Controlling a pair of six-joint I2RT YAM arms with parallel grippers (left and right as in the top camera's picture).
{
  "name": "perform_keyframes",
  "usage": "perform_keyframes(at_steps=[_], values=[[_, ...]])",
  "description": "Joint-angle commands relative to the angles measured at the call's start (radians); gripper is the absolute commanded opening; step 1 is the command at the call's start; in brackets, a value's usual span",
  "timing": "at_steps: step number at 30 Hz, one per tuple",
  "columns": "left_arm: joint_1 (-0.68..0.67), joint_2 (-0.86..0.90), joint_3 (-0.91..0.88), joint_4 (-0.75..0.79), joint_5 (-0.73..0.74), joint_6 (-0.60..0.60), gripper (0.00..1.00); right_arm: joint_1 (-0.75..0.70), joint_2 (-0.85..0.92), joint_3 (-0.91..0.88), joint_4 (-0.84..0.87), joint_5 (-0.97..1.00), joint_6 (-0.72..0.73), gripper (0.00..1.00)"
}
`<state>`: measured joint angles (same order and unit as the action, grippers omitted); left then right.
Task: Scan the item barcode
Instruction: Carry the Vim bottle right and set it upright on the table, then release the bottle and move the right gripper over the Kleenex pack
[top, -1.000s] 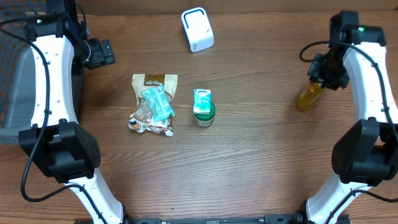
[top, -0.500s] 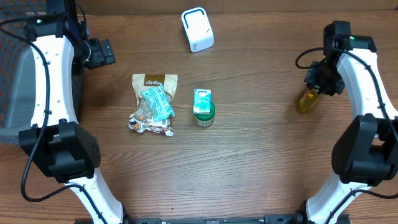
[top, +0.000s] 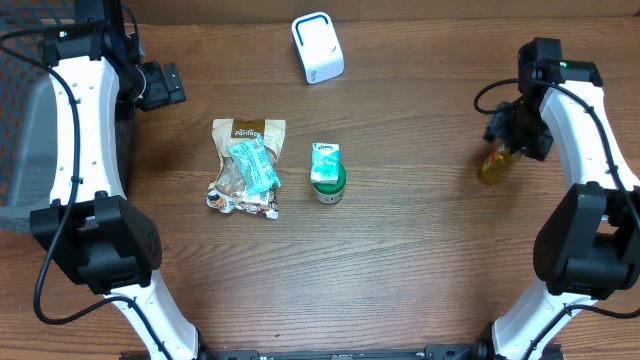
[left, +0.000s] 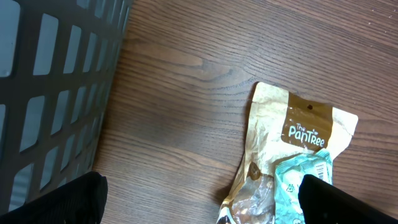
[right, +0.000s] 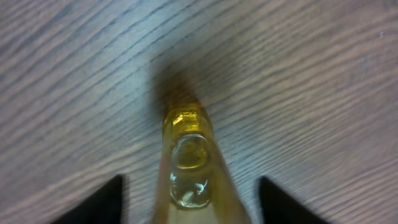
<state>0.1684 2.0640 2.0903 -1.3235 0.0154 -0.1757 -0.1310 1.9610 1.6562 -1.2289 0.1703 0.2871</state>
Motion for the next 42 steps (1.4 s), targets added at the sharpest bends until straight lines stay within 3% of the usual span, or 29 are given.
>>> perform_keyframes(at_steps=[1, 5, 11, 15, 21, 26, 28, 35, 42], values=[[0.001, 0.000, 0.025, 0.000, 0.004, 0.019, 1.00, -0.003, -0.008, -0.003, 0.006, 0.012, -0.006, 0.87], [0.001, 0.000, 0.025, 0.000, 0.004, 0.019, 1.00, -0.003, -0.009, 0.071, -0.023, 0.020, -0.033, 0.89], [0.001, 0.000, 0.025, 0.000, 0.004, 0.019, 0.99, 0.002, -0.009, 0.329, -0.096, 0.010, -0.037, 0.88], [0.001, 0.000, 0.025, 0.000, 0.004, 0.019, 0.99, 0.032, -0.009, 0.462, -0.126, -0.200, -0.087, 0.84], [0.001, 0.000, 0.025, 0.000, 0.004, 0.019, 1.00, 0.114, -0.007, 0.470, -0.154, -0.487, -0.139, 0.83], [0.001, 0.000, 0.025, 0.000, 0.004, 0.019, 1.00, 0.228, -0.007, 0.444, -0.177, -0.490, -0.138, 0.84], [0.001, 0.000, 0.025, 0.000, 0.004, 0.019, 1.00, 0.274, -0.007, 0.433, -0.177, -0.490, -0.139, 1.00], [0.001, 0.000, 0.025, 0.000, 0.004, 0.019, 0.99, 0.410, -0.006, 0.431, -0.189, -0.489, -0.132, 1.00], [0.001, 0.000, 0.025, 0.000, 0.004, 0.019, 1.00, 0.492, -0.006, 0.394, -0.180, -0.484, -0.079, 0.70]])
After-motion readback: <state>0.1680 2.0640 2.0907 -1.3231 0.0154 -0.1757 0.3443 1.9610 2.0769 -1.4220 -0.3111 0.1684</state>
